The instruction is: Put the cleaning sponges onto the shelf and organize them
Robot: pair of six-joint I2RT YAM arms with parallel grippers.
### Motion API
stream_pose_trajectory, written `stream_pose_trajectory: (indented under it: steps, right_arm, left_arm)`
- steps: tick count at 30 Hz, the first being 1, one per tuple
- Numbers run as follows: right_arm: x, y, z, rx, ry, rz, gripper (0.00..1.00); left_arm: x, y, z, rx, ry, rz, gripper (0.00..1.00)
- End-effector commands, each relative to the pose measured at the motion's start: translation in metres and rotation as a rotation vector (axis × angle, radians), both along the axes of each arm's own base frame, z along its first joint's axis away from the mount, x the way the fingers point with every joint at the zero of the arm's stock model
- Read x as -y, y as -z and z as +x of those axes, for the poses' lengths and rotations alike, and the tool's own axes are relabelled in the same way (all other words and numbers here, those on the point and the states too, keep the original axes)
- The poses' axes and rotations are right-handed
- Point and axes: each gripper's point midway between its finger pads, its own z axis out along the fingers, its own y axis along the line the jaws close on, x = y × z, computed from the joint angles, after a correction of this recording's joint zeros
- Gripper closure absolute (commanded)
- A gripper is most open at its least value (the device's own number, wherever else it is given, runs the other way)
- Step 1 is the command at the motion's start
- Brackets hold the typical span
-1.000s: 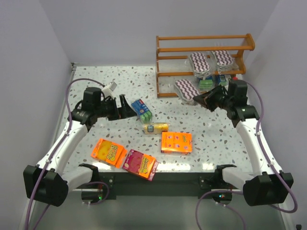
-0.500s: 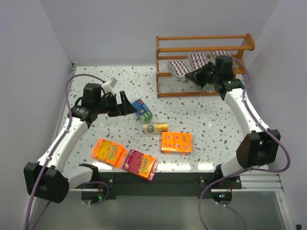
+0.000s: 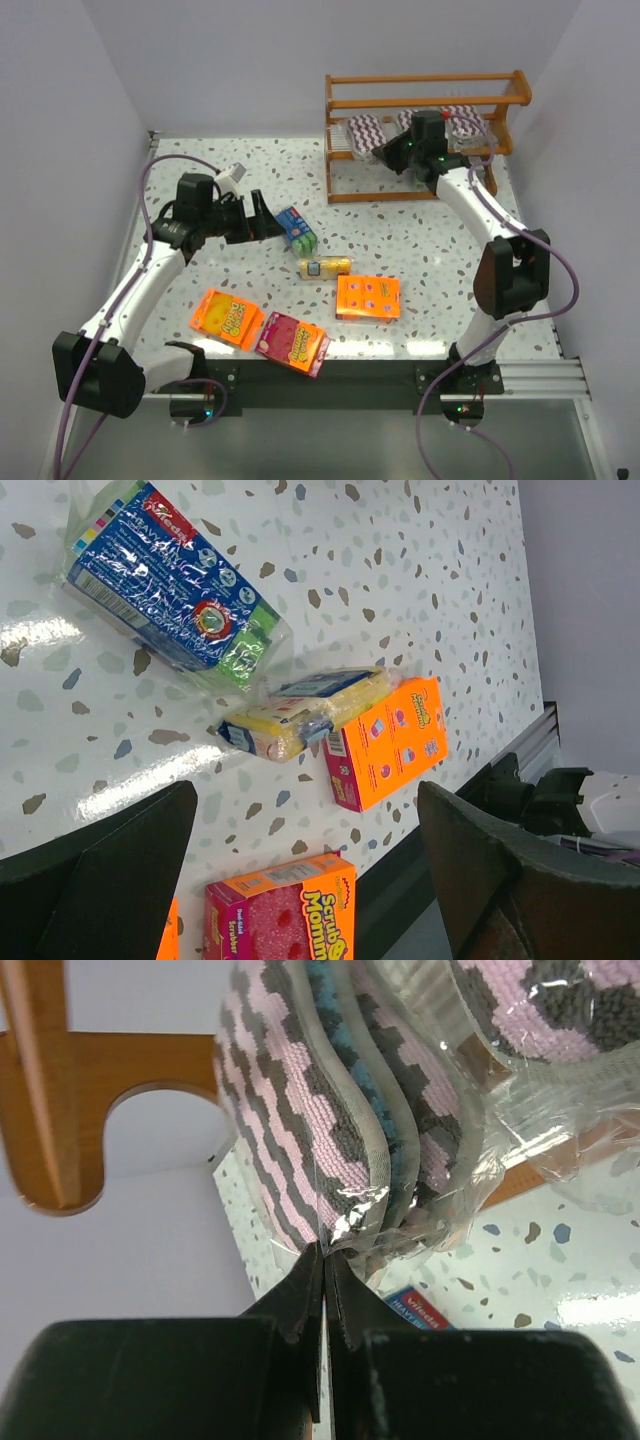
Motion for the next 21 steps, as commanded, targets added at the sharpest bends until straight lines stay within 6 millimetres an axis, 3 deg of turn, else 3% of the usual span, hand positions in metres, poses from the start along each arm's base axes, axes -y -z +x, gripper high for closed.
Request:
stream_pose_trajectory:
  steps: [1, 3, 6, 14, 20, 21]
  right_arm:
    - [0.002, -0.017, 0.017, 0.087, 0.104, -0.027, 1.0]
    - [0.011, -0.013, 0.02, 0.085, 0.181, -0.04, 1.0]
    - [0.008, -0.014, 0.024, 0.103, 0.216, -0.032, 1.0]
    - [-0.011, -0.017, 0.033, 0.093, 0.226, 0.025, 1.0]
    - [-0.029, -0.004, 0.038, 0.063, 0.2, 0.065, 1.0]
    - [-0.031, -0.004, 0.038, 0.064, 0.198, 0.072, 0.95]
  left_arm:
    - [-0.002, -0.019, 0.008, 0.057, -0.012, 0.0, 0.02]
    - [-0.002, -0.019, 0.008, 0.057, -0.017, 0.002, 0.02]
    - [-0.002, -0.02, 0.008, 0.057, -0.021, -0.001, 0.02]
    - [-0.002, -0.018, 0.009, 0.046, -0.025, -0.003, 0.02]
    - [-0.002, -0.017, 0.009, 0.047, -0.026, -0.003, 0.02]
    - [-0.002, -0.018, 0.008, 0.05, -0.026, -0.004, 0.02]
